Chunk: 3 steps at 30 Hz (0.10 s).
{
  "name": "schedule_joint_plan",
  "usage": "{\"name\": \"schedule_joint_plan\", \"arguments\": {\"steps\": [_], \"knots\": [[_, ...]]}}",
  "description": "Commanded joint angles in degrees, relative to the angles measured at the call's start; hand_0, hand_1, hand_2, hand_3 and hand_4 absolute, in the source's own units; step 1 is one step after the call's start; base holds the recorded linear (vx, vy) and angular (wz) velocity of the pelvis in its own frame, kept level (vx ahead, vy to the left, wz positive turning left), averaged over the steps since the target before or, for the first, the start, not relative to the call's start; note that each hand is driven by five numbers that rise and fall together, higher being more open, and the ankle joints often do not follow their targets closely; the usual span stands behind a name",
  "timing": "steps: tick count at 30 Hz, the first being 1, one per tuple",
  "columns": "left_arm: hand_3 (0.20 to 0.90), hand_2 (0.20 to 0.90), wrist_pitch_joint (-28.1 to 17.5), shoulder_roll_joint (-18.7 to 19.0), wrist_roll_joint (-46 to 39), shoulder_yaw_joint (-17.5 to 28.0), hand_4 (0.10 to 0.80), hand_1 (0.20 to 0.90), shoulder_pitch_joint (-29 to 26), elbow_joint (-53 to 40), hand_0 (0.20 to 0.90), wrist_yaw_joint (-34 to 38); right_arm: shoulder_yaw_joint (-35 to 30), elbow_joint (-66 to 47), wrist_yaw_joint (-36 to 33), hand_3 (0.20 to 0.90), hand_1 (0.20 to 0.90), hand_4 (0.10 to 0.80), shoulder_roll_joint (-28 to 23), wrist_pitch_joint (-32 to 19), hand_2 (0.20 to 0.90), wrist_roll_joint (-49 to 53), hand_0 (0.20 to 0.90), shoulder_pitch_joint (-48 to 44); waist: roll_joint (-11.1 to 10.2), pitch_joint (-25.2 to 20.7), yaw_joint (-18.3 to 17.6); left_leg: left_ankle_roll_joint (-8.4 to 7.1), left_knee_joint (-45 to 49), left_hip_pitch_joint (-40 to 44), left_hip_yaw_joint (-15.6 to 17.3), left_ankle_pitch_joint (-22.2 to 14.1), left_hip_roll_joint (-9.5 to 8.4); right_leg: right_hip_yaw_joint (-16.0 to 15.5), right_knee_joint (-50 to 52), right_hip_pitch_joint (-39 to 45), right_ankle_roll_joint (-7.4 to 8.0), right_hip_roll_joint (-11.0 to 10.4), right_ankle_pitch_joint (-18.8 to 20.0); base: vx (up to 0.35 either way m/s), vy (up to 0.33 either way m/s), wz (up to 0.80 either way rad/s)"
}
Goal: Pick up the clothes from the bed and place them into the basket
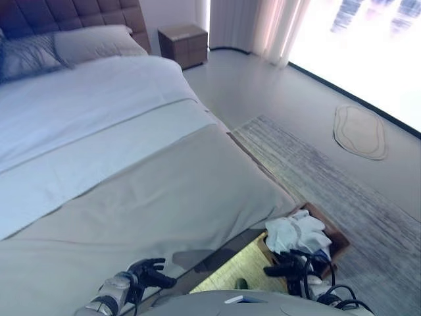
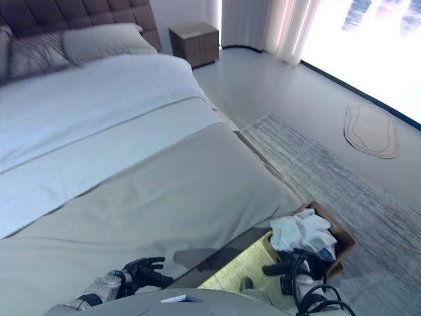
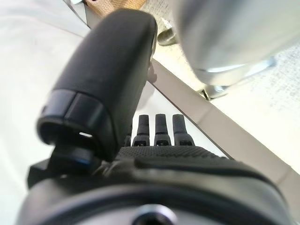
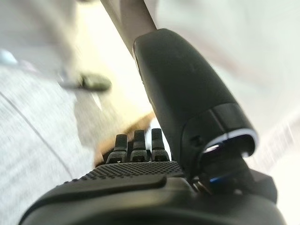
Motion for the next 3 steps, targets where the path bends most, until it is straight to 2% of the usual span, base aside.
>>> {"name": "schedule_joint_plan", "arguments": {"steps": [1, 3], "knots": [[0.9, 0.9, -0.87, -0.34, -1.19, 1.25, 0.8, 0.9, -2.68, 3.61, 0.9, -0.01, 0.82, 1.57, -0.51, 0.9, 0.9, 0.8, -2.23, -4.04, 0.9, -3.8, 0.9, -1.69, 0.16, -0.65, 0.47, 1.91, 0.4, 0.12, -1.75, -3.34, -0.53, -1.04, 6.15, 0.95, -0.43, 1.72, -4.59, 0.006, 0.023, 0.06], [0.9, 0.9, -1.13, -0.86, -1.51, 1.69, 0.8, 0.9, -2.46, 3.95, 0.9, 0.39, 1.27, 2.23, 0.39, 0.9, 0.9, 0.8, -1.78, -2.69, 0.9, -3.76, 0.9, -1.38, 0.33, -0.74, 0.44, 2.01, 0.4, 0.31, -1.63, -3.38, -0.54, -1.22, 6.32, 1.3, -0.56, 1.74, -4.93, -0.004, 0.017, 0.11]]}}
